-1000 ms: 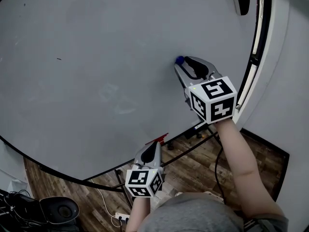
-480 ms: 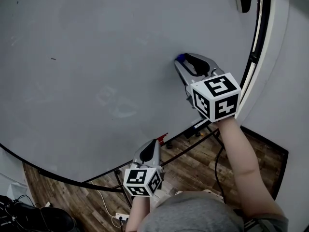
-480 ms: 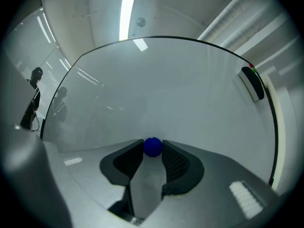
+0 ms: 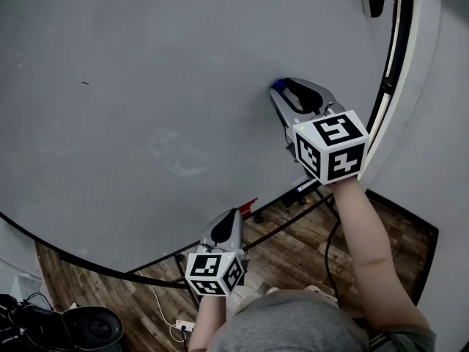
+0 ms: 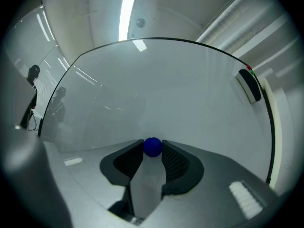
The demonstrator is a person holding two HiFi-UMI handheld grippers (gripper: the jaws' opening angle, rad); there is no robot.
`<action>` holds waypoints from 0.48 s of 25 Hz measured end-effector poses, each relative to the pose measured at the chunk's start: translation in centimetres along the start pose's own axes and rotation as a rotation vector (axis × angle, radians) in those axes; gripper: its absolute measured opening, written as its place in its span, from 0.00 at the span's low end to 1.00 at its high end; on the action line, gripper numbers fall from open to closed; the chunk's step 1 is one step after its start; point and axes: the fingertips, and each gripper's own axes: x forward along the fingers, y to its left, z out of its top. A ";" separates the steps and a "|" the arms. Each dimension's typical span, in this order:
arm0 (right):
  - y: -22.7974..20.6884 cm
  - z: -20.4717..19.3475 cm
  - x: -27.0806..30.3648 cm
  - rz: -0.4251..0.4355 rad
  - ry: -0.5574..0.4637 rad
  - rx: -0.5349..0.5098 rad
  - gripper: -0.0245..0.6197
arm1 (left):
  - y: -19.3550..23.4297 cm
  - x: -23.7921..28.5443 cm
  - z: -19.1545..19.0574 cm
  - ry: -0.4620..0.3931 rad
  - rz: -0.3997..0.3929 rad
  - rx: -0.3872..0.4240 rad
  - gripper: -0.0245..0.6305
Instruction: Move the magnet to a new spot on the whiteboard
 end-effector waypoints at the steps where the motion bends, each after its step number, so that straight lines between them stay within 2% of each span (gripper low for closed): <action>1: 0.0 0.0 -0.3 -0.003 -0.001 -0.001 0.23 | -0.1 -0.2 0.0 0.001 0.002 0.000 0.04; 12: 1.1 -0.6 -5.0 -0.006 0.000 0.033 0.23 | -1.8 -3.8 -0.1 -0.011 0.057 -0.011 0.04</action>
